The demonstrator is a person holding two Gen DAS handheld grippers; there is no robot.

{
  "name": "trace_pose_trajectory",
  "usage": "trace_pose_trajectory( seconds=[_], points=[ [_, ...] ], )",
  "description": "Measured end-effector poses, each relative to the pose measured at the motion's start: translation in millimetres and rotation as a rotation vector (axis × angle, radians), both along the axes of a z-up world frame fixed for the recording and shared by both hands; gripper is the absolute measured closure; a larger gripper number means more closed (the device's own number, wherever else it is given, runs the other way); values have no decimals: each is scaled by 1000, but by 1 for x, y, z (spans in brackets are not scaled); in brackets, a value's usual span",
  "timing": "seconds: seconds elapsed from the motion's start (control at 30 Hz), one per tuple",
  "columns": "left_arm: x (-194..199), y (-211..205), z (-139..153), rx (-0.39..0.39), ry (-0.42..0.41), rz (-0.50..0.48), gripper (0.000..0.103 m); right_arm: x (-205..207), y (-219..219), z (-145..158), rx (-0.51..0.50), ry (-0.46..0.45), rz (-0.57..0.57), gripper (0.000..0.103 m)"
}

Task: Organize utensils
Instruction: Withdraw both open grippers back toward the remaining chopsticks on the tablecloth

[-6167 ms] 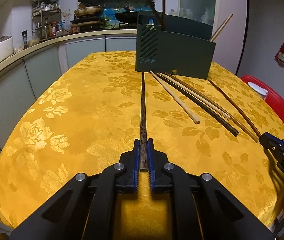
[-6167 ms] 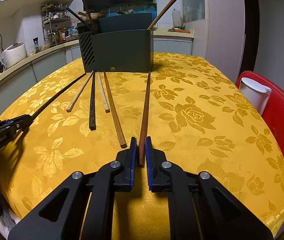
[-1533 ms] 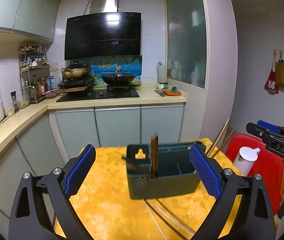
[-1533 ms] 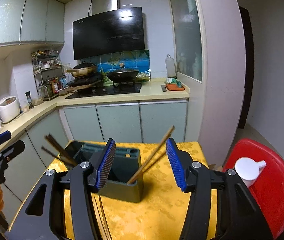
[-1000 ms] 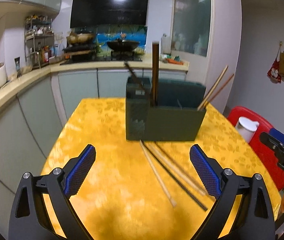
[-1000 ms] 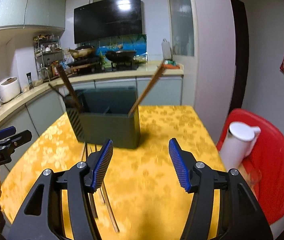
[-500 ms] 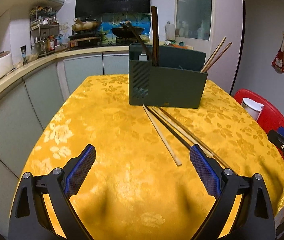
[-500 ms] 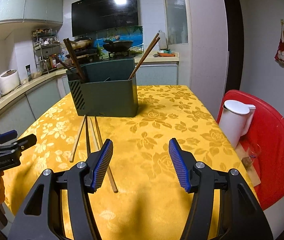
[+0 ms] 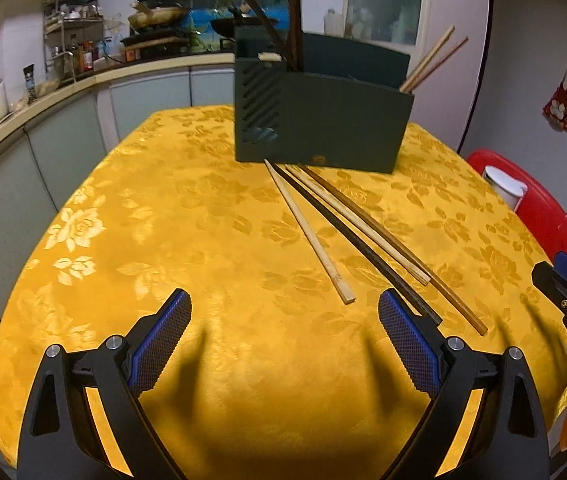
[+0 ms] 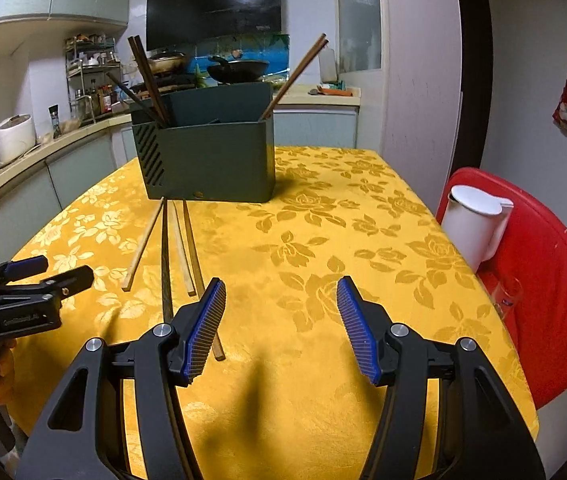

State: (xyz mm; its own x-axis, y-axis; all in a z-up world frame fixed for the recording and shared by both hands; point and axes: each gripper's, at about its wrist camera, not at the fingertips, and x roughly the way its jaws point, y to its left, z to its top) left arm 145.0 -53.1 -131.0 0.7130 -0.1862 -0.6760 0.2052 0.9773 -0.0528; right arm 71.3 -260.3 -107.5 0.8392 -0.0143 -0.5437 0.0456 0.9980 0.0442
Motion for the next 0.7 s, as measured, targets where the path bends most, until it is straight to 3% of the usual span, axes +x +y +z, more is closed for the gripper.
trace_pose_trajectory(
  seconds=[0.17, 0.37, 0.53, 0.7],
  points=[
    [17, -18, -7, 53, 29, -33, 14, 1, -1, -4, 5, 10, -4, 47],
    [39, -31, -15, 100, 88, -41, 40, 1, -3, -4, 9, 14, -10, 47],
    [48, -36, -19, 104, 114, -47, 49, 2, -4, -5, 8, 17, -8, 47],
    [47, -27, -18, 106, 112, -42, 75, 3, -3, -9, 7, 29, -4, 47]
  ],
)
